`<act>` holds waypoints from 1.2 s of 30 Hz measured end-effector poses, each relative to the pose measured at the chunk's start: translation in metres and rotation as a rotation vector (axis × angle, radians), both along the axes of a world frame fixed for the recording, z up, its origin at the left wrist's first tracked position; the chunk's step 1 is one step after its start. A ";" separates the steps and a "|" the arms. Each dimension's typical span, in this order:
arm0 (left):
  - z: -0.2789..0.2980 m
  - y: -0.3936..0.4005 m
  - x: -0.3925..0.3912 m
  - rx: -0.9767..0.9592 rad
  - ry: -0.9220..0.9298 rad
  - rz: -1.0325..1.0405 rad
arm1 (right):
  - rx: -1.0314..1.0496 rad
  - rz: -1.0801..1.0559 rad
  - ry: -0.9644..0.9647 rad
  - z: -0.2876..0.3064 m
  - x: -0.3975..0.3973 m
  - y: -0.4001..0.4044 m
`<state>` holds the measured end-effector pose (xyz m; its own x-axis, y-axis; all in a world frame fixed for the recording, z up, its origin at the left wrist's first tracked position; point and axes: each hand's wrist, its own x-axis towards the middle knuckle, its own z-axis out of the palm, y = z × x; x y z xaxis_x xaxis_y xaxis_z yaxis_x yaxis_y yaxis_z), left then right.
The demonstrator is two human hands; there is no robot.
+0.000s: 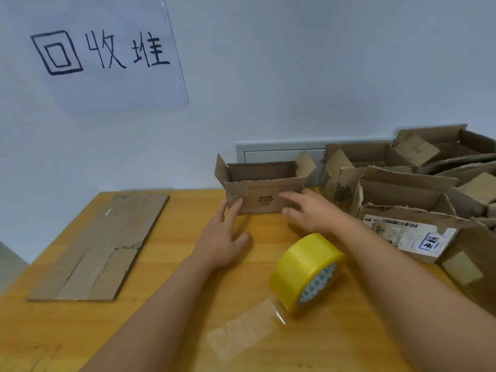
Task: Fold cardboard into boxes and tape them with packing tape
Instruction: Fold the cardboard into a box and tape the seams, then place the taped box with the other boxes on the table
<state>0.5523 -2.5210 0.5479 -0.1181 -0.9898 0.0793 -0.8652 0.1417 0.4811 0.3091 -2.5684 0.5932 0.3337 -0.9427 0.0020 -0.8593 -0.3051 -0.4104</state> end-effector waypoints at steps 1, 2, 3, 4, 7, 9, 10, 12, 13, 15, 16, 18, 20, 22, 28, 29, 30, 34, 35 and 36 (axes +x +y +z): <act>0.002 -0.003 -0.002 0.017 -0.029 0.003 | -0.012 0.024 -0.069 0.007 0.001 0.002; 0.004 -0.005 -0.004 0.036 -0.052 0.013 | -0.040 0.049 -0.124 0.016 0.001 0.005; 0.006 -0.008 -0.007 0.048 -0.076 0.022 | -0.081 0.067 -0.170 0.024 0.002 0.008; 0.008 -0.009 -0.009 0.053 -0.101 0.028 | -0.131 0.078 -0.207 0.033 0.003 0.013; 0.013 -0.011 -0.011 0.059 -0.177 0.035 | -0.276 0.080 -0.255 0.056 0.006 0.025; 0.017 -0.007 -0.009 0.044 -0.204 0.041 | -0.337 0.079 -0.235 0.070 0.011 0.035; 0.020 -0.003 -0.007 0.032 -0.204 0.045 | -0.356 0.085 -0.221 0.078 0.016 0.041; 0.027 0.011 0.001 0.006 -0.203 0.058 | -0.382 0.107 -0.193 0.090 0.028 0.057; 0.031 0.019 0.007 -0.009 -0.202 0.068 | -0.385 0.122 -0.180 0.094 0.036 0.067; 0.039 0.038 0.020 -0.037 -0.191 0.099 | -0.378 0.160 -0.162 0.098 0.056 0.086; 0.042 0.049 0.028 -0.055 -0.187 0.119 | -0.376 0.180 -0.157 0.097 0.067 0.096; 0.047 0.071 0.046 -0.084 -0.192 0.159 | -0.368 0.219 -0.137 0.090 0.090 0.111; 0.050 0.093 0.067 -0.099 -0.204 0.197 | -0.337 0.243 -0.112 0.078 0.112 0.123; 0.049 0.113 0.090 -0.090 -0.213 0.233 | -0.297 0.256 -0.097 0.064 0.134 0.136; 0.024 0.153 0.147 0.000 -0.235 0.386 | -0.153 0.287 0.017 0.014 0.192 0.161; 0.020 0.156 0.154 0.020 -0.247 0.401 | -0.121 0.291 0.031 0.004 0.200 0.164; 0.015 0.156 0.162 0.041 -0.258 0.418 | -0.088 0.291 0.038 -0.005 0.208 0.165; 0.001 0.152 0.182 0.072 -0.235 0.472 | 0.008 0.272 0.080 -0.035 0.231 0.169; -0.001 0.152 0.184 0.070 -0.231 0.479 | 0.008 0.259 0.100 -0.041 0.235 0.170; -0.002 0.150 0.185 0.061 -0.231 0.487 | -0.003 0.245 0.117 -0.046 0.238 0.170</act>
